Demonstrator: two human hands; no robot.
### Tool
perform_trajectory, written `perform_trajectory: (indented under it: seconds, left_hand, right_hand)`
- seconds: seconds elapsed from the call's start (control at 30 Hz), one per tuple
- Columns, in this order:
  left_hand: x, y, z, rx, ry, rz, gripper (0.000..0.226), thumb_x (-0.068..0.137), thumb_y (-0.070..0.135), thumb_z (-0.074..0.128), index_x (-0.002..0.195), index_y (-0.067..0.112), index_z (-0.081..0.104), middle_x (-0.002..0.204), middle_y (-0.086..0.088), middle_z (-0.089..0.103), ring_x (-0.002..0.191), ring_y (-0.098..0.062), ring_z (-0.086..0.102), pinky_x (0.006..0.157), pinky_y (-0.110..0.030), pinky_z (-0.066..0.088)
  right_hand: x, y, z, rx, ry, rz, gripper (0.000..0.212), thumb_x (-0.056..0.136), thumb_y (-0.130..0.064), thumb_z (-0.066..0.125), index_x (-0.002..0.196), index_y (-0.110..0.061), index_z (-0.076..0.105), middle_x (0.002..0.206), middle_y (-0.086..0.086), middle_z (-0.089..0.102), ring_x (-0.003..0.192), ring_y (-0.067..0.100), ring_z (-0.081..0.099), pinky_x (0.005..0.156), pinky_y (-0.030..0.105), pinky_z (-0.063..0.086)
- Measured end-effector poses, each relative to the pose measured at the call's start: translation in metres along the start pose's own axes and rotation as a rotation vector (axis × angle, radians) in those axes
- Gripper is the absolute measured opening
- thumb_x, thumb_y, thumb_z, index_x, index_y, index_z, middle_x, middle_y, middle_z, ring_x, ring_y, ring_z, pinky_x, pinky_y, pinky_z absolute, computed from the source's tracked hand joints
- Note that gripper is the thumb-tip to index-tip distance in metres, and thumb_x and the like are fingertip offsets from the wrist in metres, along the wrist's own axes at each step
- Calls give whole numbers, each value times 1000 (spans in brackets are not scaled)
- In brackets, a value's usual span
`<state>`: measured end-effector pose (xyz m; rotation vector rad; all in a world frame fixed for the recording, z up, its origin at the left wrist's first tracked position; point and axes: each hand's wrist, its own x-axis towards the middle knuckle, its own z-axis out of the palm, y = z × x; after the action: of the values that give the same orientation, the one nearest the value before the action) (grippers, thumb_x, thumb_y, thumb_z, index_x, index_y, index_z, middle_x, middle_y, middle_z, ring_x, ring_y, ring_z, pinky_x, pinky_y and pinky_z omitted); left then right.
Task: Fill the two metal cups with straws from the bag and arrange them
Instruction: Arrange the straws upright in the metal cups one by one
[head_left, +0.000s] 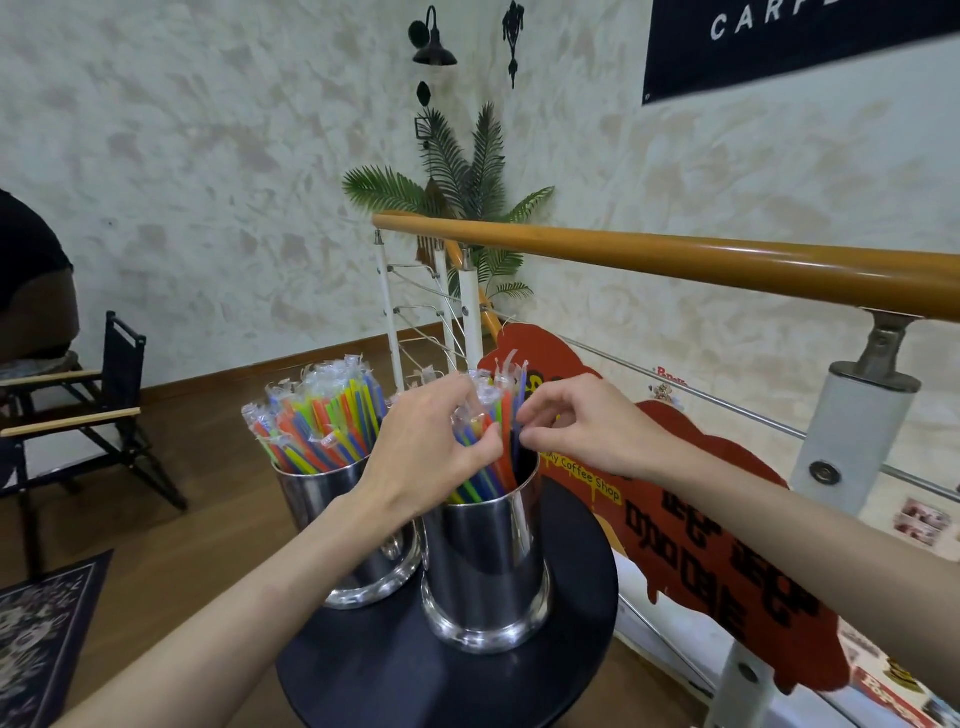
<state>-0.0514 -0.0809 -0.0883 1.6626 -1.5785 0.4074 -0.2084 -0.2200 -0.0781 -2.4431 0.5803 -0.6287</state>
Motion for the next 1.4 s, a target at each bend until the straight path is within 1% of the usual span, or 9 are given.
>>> perform_trajectory:
  seconds: [0.2, 0.37, 0.57, 0.63, 0.8, 0.93, 1.13, 1.23, 1.4]
  left_hand:
    - [1, -1, -3, -170, 16, -117, 19, 78, 16, 75, 72, 15, 57, 68, 0, 62, 67, -18, 56, 68, -33, 46]
    - [2, -5, -7, -252, 10, -133, 20, 81, 12, 74, 84, 17, 55, 79, -1, 63, 71, -30, 58, 71, -37, 47]
    - [2, -8, -12, -211, -34, -79, 37, 85, 13, 72, 117, 25, 57, 87, 7, 62, 64, -15, 57, 63, -26, 48]
    - [3, -10, -14, -106, -58, 1, 22, 87, 19, 69, 108, 25, 64, 88, 13, 63, 79, -3, 60, 74, -18, 48]
    - [4, -17, -16, 224, -35, 124, 26, 85, 45, 53, 91, 26, 68, 86, 15, 59, 86, -7, 53, 103, -36, 39]
    - [1, -15, -16, 271, -1, 110, 28, 85, 55, 54, 88, 30, 67, 95, 13, 61, 92, -10, 52, 94, -30, 33]
    - [-3, -13, -12, 165, -52, -49, 16, 83, 45, 66, 91, 33, 60, 100, 15, 65, 100, -10, 52, 89, -36, 37]
    - [-3, -14, -11, 56, -70, -120, 22, 83, 36, 73, 94, 35, 55, 98, 16, 65, 98, -9, 54, 94, -43, 43]
    - [-3, -14, -11, 34, -125, -149, 34, 84, 42, 74, 109, 36, 52, 98, 15, 61, 92, -8, 50, 87, -37, 43]
  right_hand:
    - [2, -7, 18, -116, 41, -29, 16, 87, -33, 79, 98, -23, 75, 80, -14, 68, 67, -17, 57, 63, 5, 41]
    - [5, -8, 24, -146, 97, -1, 17, 93, -42, 69, 81, -30, 67, 72, -9, 72, 72, 2, 65, 77, 32, 55]
    - [9, -6, 28, -170, 124, 21, 27, 90, -54, 67, 78, -30, 64, 61, -9, 68, 68, 5, 66, 76, 41, 57]
    - [11, -6, 28, -175, 114, 15, 25, 92, -51, 67, 82, -27, 67, 58, -9, 67, 67, 6, 66, 76, 41, 57]
    - [12, -5, 28, -154, 93, 34, 24, 93, -31, 68, 72, -24, 61, 52, -7, 65, 58, 0, 62, 73, 31, 54]
    - [8, -8, 24, -93, 77, 88, 14, 88, -21, 66, 75, -15, 62, 58, -3, 70, 53, -2, 61, 65, 25, 47]
    - [0, -9, 18, -5, 58, 109, 10, 88, -16, 66, 81, -12, 59, 62, 0, 72, 49, 10, 65, 56, 15, 49]
    - [0, -8, 17, 1, 52, 112, 10, 88, -15, 65, 82, -14, 58, 64, 0, 73, 49, 7, 64, 54, 15, 47]
    - [0, -7, 18, 2, 45, 95, 11, 88, -16, 68, 82, -18, 59, 62, -3, 71, 53, -4, 62, 53, 8, 38]
